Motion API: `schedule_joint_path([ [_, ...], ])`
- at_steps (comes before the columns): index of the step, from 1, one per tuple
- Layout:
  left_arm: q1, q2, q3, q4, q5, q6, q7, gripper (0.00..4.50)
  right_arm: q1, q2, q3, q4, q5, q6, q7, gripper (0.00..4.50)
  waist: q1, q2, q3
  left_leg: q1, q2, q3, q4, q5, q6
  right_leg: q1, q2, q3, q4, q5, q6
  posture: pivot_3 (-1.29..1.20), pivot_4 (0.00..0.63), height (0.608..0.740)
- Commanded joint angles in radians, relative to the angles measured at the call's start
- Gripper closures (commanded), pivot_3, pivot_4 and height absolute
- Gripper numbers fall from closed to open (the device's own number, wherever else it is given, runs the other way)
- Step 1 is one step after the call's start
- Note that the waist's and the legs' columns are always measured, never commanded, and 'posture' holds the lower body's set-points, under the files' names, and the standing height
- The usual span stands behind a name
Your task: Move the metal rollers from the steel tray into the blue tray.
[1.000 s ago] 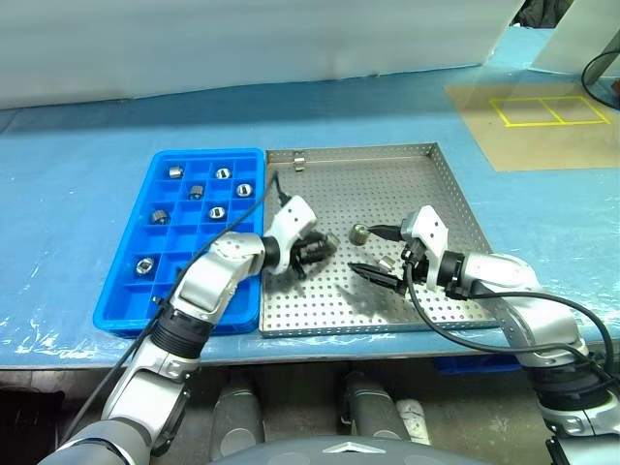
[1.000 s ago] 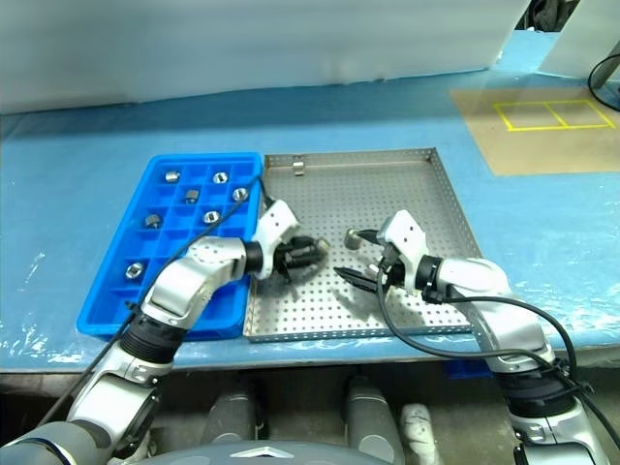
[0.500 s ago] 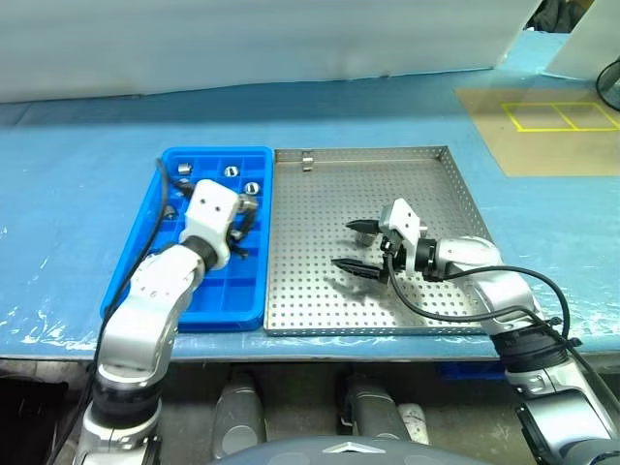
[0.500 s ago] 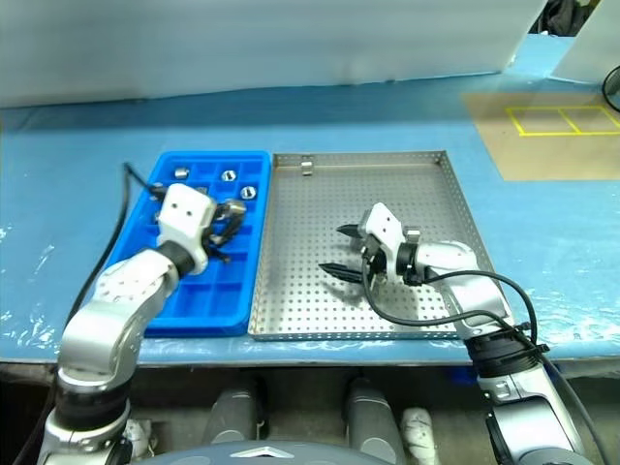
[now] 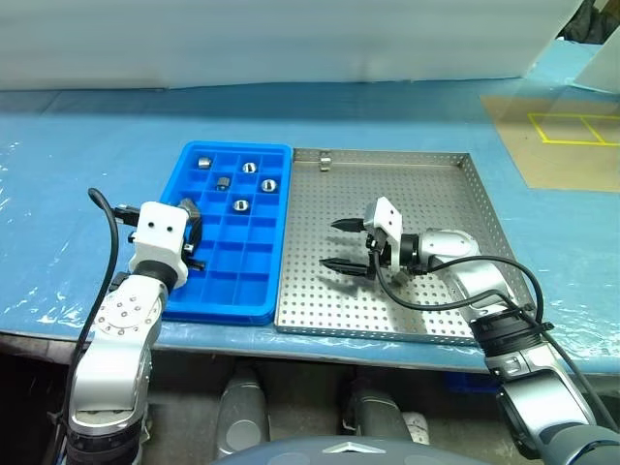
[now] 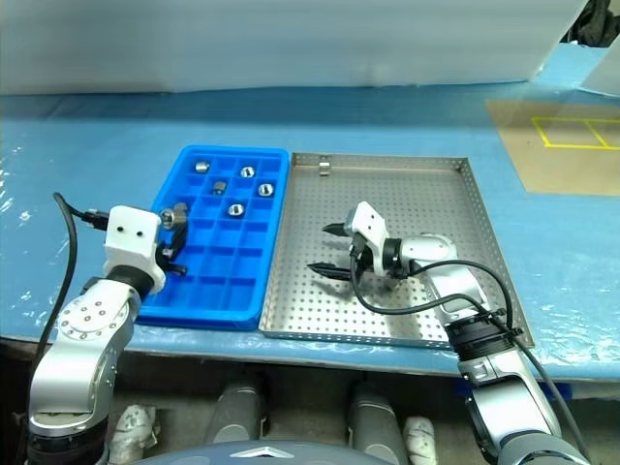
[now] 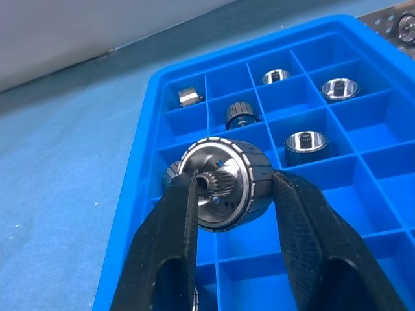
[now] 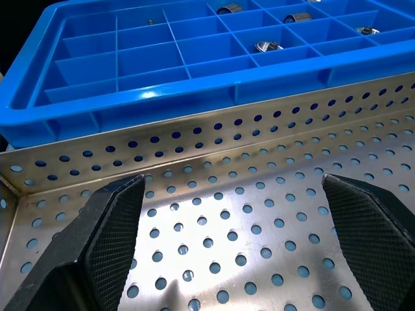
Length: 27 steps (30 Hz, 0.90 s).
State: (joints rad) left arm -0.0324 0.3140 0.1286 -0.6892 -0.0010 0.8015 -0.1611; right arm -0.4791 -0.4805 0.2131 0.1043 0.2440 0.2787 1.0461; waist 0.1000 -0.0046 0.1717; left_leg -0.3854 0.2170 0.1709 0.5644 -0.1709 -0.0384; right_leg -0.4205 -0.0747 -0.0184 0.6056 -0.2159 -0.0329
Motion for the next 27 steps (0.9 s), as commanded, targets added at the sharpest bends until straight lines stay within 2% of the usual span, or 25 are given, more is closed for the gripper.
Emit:
schedule_joint_path([
  [1,-0.017,0.016,0.026,0.075,0.004,-0.073,-0.002,3.13,0.002,-0.003,-0.015,-0.034,0.009,-0.012,0.005,0.0,-0.001,0.0,0.0,0.0,0.0,0.0,0.0,0.0,0.0,0.0,0.0,0.0,0.0,0.0,0.0,0.12,0.15,0.74],
  [6,-0.063,0.032,0.039,0.199,-0.006,-0.145,-0.015,3.13,0.021,-0.008,-0.027,-0.059,0.008,-0.002,-0.006,0.0,-0.001,0.0,0.0,0.0,0.0,0.0,0.0,0.0,0.0,0.0,0.0,0.0,0.0,0.0,0.0,0.12,0.15,0.74],
  [14,-0.168,0.039,-0.012,0.351,-0.024,-0.204,-0.067,3.13,0.042,-0.013,-0.035,-0.099,0.008,0.018,-0.034,0.0,-0.004,0.0,0.0,0.0,0.0,0.0,0.0,0.0,0.0,0.0,0.0,0.0,0.001,0.0,0.0,0.06,0.15,0.74],
  [19,-0.162,0.039,-0.025,0.349,-0.034,-0.168,-0.083,3.13,0.061,-0.022,-0.044,-0.121,0.009,0.027,-0.05,0.0,-0.007,0.0,0.0,0.0,0.0,0.0,0.0,0.0,0.0,-0.001,0.0,0.0,0.001,0.0,0.0,0.04,0.15,0.74],
  [27,-0.122,0.025,-0.015,0.245,-0.042,-0.067,-0.06,3.13,0.072,-0.026,-0.038,-0.126,0.005,0.028,-0.059,0.0,-0.007,0.0,0.0,0.0,0.0,0.0,0.0,0.001,-0.001,-0.001,0.0,0.0,0.001,0.0,0.0,0.04,0.15,0.74],
])
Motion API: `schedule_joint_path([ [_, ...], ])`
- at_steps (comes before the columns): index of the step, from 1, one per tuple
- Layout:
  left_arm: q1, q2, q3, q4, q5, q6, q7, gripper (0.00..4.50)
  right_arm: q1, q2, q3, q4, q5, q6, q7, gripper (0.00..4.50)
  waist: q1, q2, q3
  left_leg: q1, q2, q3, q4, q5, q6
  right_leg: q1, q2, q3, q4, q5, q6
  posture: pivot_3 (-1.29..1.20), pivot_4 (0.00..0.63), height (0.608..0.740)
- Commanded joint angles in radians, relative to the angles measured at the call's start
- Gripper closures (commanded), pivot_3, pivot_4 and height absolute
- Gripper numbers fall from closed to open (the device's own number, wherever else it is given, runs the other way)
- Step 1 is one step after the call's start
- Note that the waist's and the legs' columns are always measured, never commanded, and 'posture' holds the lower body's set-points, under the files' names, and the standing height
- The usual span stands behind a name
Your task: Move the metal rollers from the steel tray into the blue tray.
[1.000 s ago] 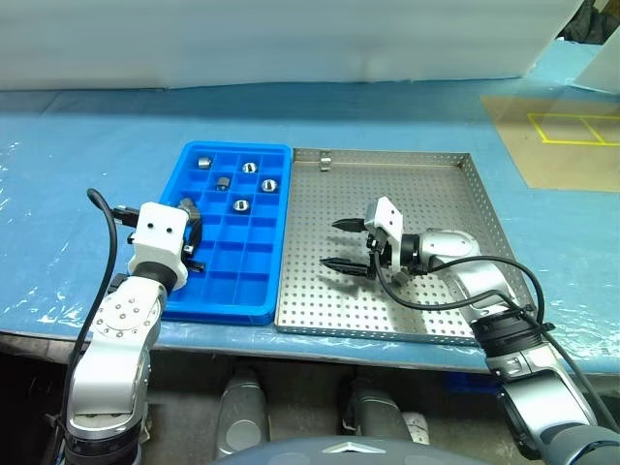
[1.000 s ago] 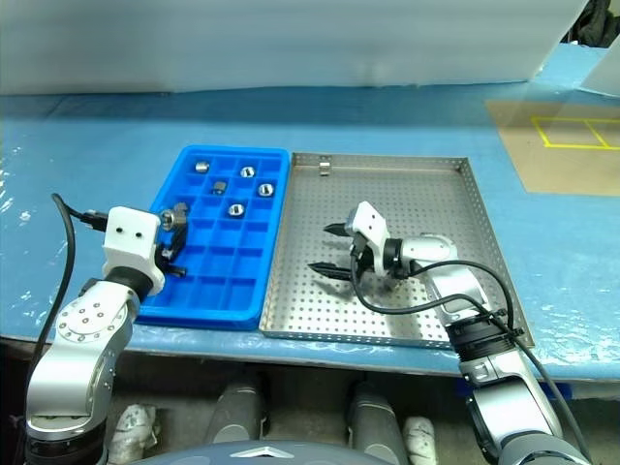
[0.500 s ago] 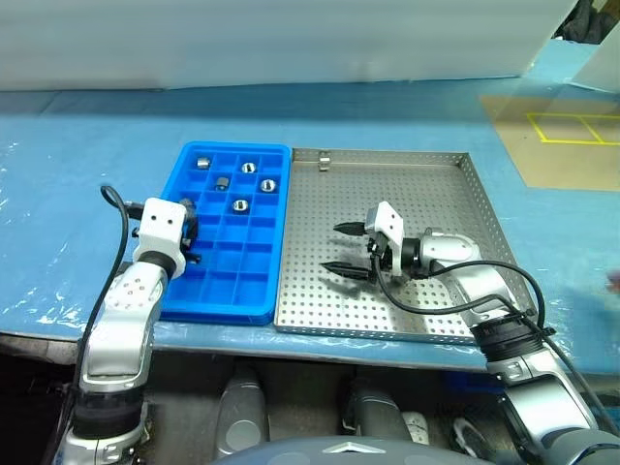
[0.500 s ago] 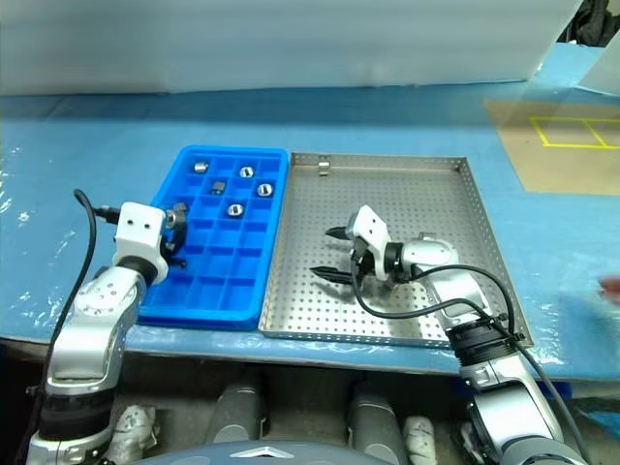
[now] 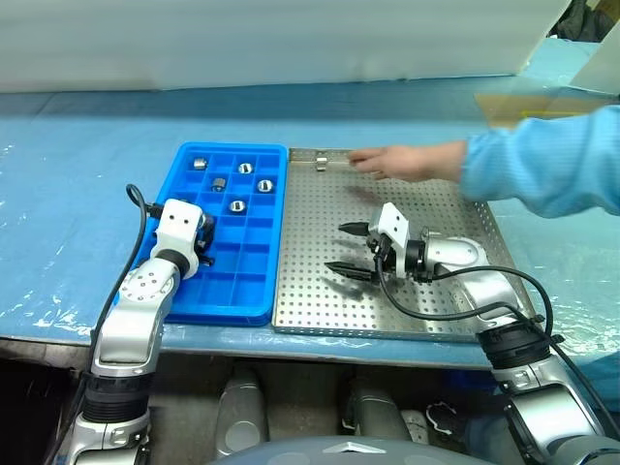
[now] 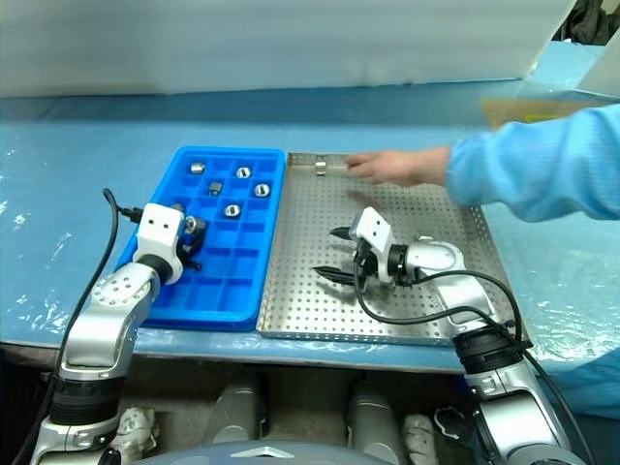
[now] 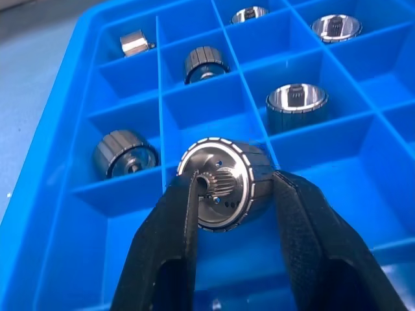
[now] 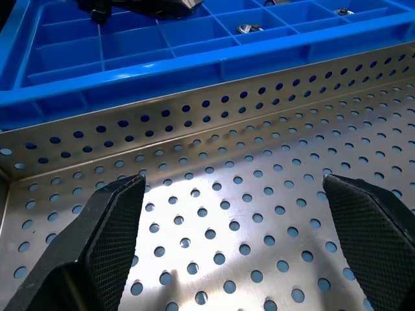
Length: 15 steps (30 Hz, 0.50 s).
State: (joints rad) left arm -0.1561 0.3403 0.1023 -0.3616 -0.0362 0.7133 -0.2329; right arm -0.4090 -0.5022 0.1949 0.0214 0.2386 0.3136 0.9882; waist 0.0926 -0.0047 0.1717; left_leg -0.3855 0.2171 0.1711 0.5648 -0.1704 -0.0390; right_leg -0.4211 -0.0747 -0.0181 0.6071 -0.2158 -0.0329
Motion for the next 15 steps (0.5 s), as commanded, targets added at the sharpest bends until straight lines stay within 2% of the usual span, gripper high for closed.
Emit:
schedule_joint_path([
  [1,0.006,-0.001,0.009,-0.089,-0.007,0.03,0.011,3.13,0.0,-0.002,-0.018,-0.042,0.011,-0.007,-0.002,0.0,0.0,0.0,0.0,0.0,0.0,0.0,0.0,0.0,0.0,0.0,0.0,0.0,0.0,0.0,0.0,0.05,0.15,0.74],
  [6,0.006,0.001,-0.009,-0.074,-0.007,0.049,0.006,3.13,-0.012,0.005,-0.013,-0.034,0.009,-0.011,-0.003,0.0,0.001,0.0,0.0,0.0,0.0,0.0,0.0,0.0,0.0,0.0,0.0,0.0,0.0,0.0,0.0,0.05,0.15,0.74],
  [15,-0.06,0.003,-0.025,-0.026,-0.027,0.06,-0.011,0.07,0.001,-0.003,-0.027,-0.053,0.008,-0.01,-0.021,0.0,0.0,0.0,0.0,0.0,0.0,0.0,0.0,0.0,0.0,0.0,0.0,0.0,0.0,0.0,0.0,0.01,0.15,0.74],
])
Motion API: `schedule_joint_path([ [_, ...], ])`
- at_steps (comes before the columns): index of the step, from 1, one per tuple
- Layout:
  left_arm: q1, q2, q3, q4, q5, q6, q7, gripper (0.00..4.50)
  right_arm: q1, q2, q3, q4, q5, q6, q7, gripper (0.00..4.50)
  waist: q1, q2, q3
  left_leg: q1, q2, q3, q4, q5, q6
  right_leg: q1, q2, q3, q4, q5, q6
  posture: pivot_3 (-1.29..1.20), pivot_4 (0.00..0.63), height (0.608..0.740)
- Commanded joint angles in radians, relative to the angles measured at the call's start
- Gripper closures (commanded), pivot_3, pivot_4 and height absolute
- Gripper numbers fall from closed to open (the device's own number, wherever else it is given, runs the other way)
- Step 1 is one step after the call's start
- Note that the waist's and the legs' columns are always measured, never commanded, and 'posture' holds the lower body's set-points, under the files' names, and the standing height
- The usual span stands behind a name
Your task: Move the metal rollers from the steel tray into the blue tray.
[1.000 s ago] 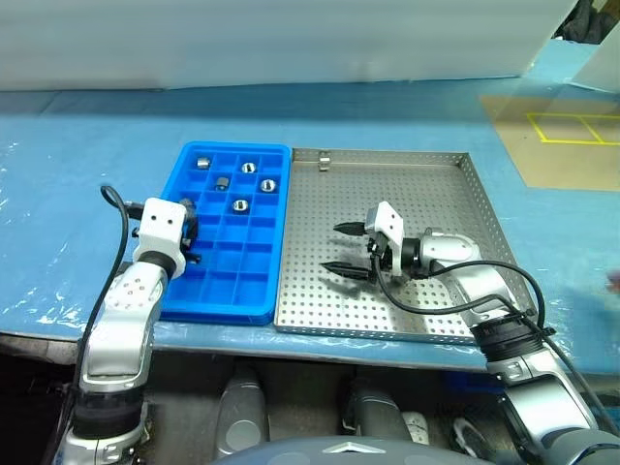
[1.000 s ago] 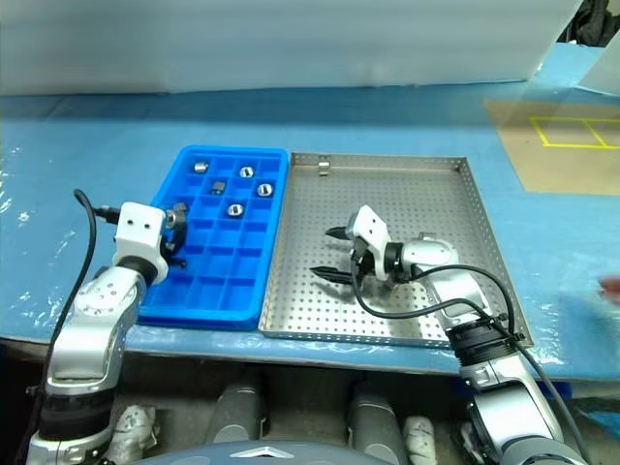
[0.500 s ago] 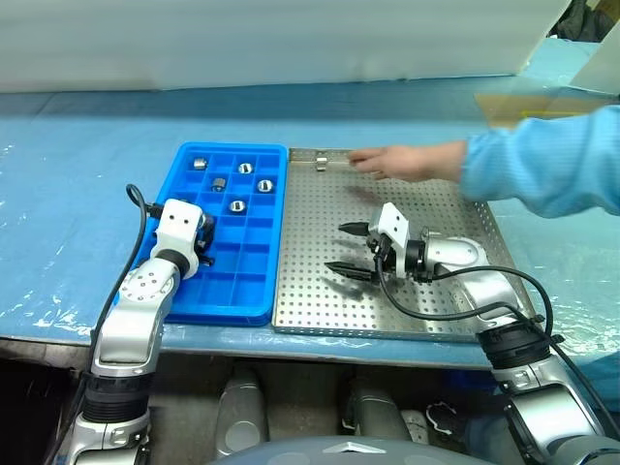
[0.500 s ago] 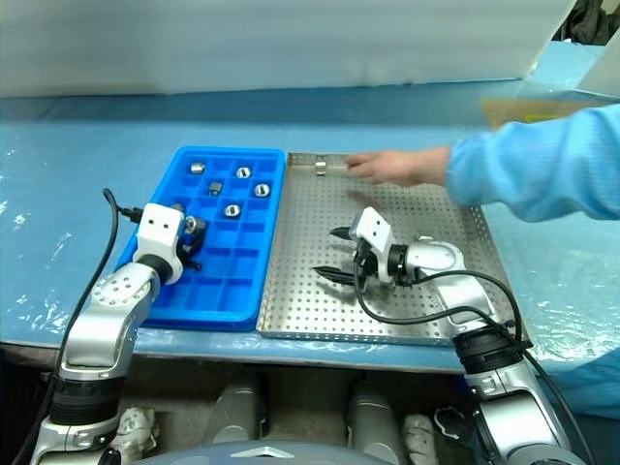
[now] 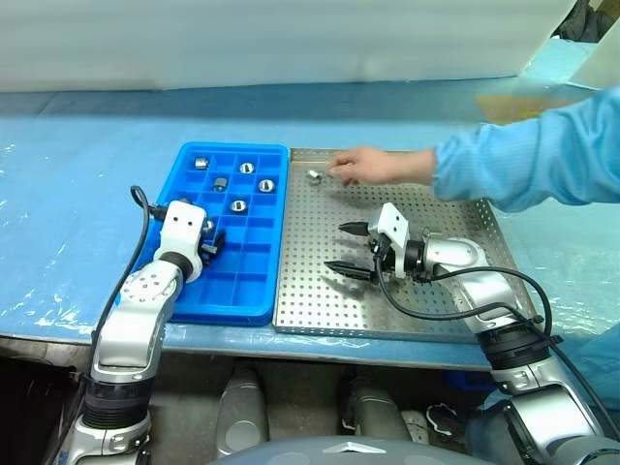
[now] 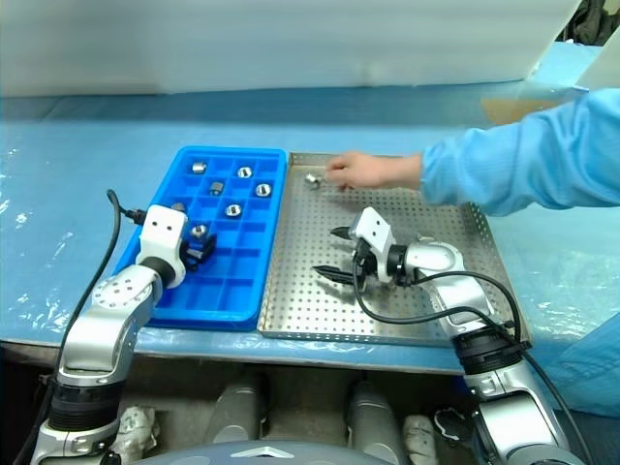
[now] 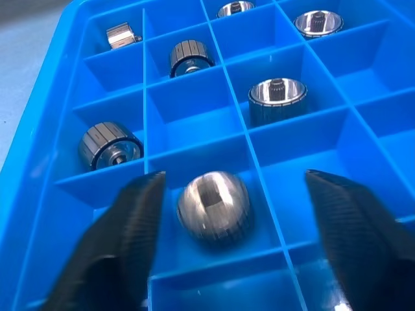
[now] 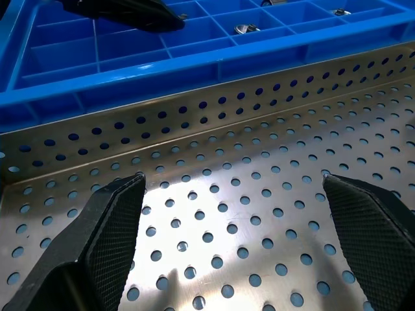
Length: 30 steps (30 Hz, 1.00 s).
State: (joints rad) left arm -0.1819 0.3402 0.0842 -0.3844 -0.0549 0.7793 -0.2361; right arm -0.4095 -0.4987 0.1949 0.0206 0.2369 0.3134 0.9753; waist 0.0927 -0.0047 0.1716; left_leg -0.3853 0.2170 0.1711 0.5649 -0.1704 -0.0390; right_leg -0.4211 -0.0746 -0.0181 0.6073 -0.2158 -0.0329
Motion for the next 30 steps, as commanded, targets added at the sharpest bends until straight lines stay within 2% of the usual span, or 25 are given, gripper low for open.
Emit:
schedule_joint_path([
  [1,-0.046,-0.003,-0.012,0.0,-0.014,-0.013,-0.011,0.03,0.004,-0.008,-0.03,-0.054,0.01,-0.011,-0.011,0.0,0.0,0.0,0.0,0.0,0.0,0.0,0.0,0.0,0.0,0.0,0.0,0.0,0.0,0.0,0.0,-0.01,0.15,0.74],
  [12,-0.24,-0.089,-0.065,0.075,-0.11,-0.071,-0.079,0.03,0.028,-0.017,-0.07,-0.1,0.021,0.008,-0.056,0.0,-0.012,0.0,0.0,0.0,0.0,0.0,0.001,0.0,0.0,0.0,0.0,0.0,0.0,0.0,0.0,-0.09,0.15,0.74],
  [27,-0.353,-0.079,-0.194,0.243,-0.106,-0.173,-0.212,0.03,0.098,-0.039,-0.111,-0.19,0.026,0.046,-0.11,0.0,-0.053,0.0,0.0,0.0,-0.001,0.0,0.001,0.002,0.003,0.0,0.0,0.001,0.001,0.0,0.0,-0.16,0.15,0.74],
  [30,-0.363,-0.055,-0.233,0.252,-0.118,-0.16,-0.285,0.03,0.12,-0.05,-0.124,-0.216,0.029,0.056,-0.121,0.0,-0.054,0.0,0.0,0.0,-0.001,0.0,0.001,0.002,0.003,0.0,0.0,0.002,0.0,0.0,0.0,-0.19,0.15,0.74],
])
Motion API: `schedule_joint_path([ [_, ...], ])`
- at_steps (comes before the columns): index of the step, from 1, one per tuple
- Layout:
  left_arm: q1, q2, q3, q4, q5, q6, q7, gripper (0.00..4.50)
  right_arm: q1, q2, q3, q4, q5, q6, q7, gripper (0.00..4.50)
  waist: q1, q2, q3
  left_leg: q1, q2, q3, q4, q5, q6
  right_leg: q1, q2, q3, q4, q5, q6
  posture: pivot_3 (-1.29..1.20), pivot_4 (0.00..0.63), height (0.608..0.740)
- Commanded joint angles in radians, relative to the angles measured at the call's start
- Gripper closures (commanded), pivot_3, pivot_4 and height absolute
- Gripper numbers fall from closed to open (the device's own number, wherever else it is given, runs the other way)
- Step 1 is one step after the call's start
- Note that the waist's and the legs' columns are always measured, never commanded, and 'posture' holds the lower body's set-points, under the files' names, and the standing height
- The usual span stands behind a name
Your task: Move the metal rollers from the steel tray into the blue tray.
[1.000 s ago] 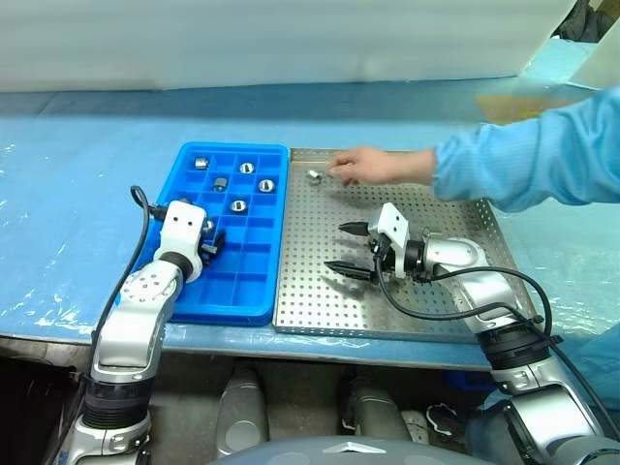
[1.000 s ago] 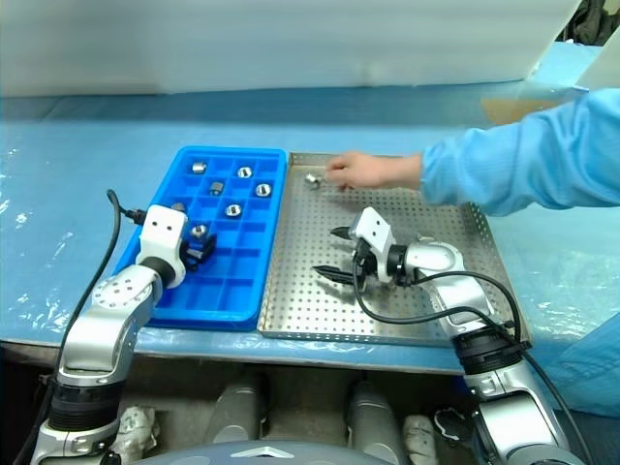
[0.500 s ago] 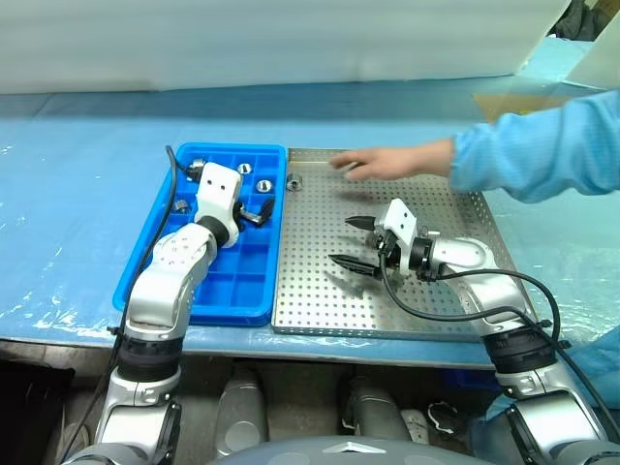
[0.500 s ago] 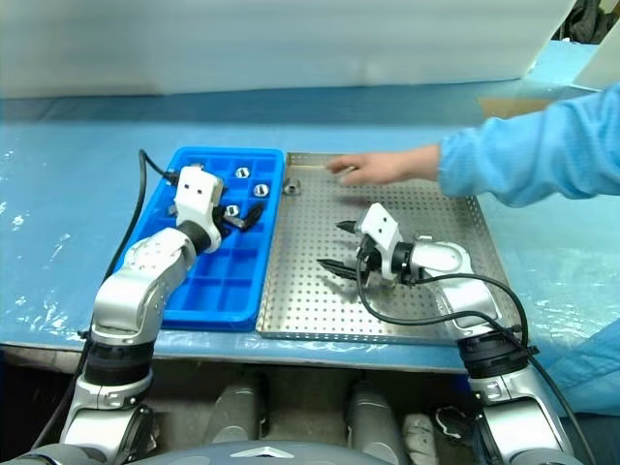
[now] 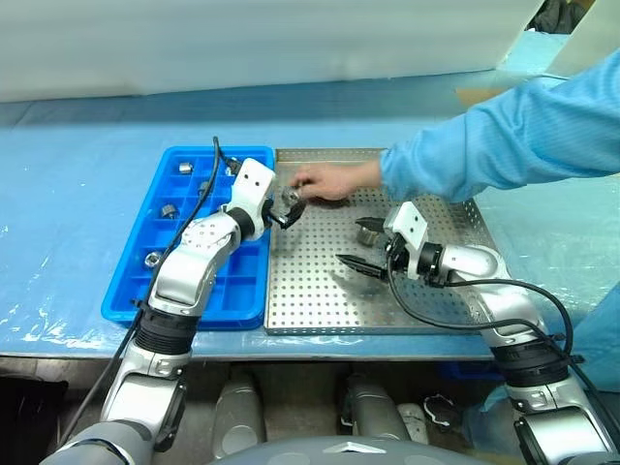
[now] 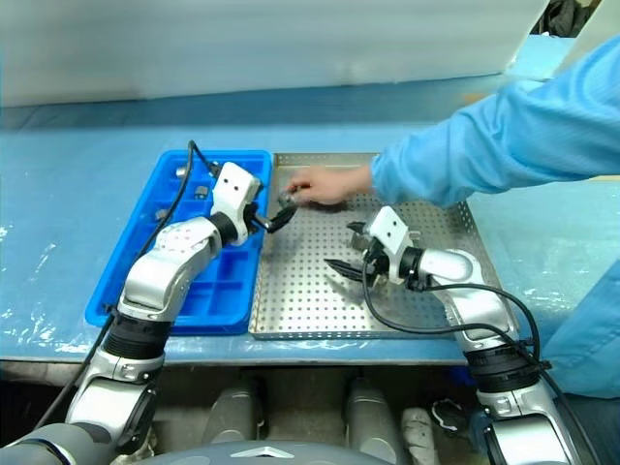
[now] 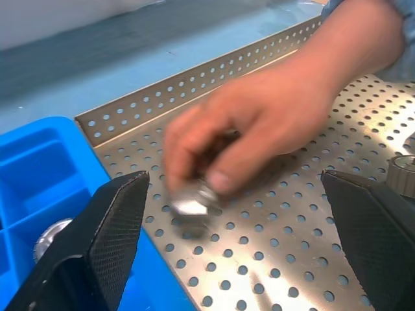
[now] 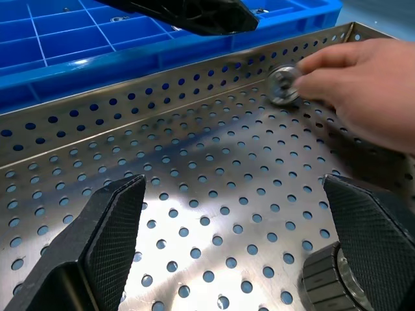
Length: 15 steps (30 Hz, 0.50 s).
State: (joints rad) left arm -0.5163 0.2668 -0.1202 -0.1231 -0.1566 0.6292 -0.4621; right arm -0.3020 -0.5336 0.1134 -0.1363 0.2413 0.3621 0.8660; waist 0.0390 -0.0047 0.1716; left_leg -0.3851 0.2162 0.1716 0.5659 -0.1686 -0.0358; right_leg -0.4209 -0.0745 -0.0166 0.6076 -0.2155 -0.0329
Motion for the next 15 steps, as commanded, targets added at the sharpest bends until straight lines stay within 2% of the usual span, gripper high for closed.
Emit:
schedule_joint_path([
  [1,-0.033,0.024,-0.033,-0.003,-0.021,-0.004,-0.077,0.03,0.019,-0.019,-0.047,-0.066,0.024,0.01,-0.015,0.0,-0.001,0.0,0.0,0.0,0.0,0.0,0.0,0.0,0.0,0.0,0.0,0.0,0.0,0.0,0.0,-0.2,0.15,0.74],
  [9,-0.081,0.062,-0.063,0.06,-0.026,-0.006,-0.178,0.03,0.072,-0.043,-0.078,-0.124,0.034,0.038,-0.037,0.0,-0.006,0.0,0.0,0.001,0.0,0.001,0.0,0.0,0.0,0.0,0.0,0.002,0.0,0.0,0.0,-0.25,0.15,0.74],
  [15,-0.124,0.101,-0.151,0.111,-0.031,0.023,-0.322,0.03,0.094,-0.052,-0.089,-0.147,0.036,0.051,-0.052,0.0,-0.016,0.0,0.0,0.001,-0.001,0.001,0.0,0.0,0.0,0.0,0.0,0.003,0.0,0.0,0.0,-0.27,0.15,0.74],
])
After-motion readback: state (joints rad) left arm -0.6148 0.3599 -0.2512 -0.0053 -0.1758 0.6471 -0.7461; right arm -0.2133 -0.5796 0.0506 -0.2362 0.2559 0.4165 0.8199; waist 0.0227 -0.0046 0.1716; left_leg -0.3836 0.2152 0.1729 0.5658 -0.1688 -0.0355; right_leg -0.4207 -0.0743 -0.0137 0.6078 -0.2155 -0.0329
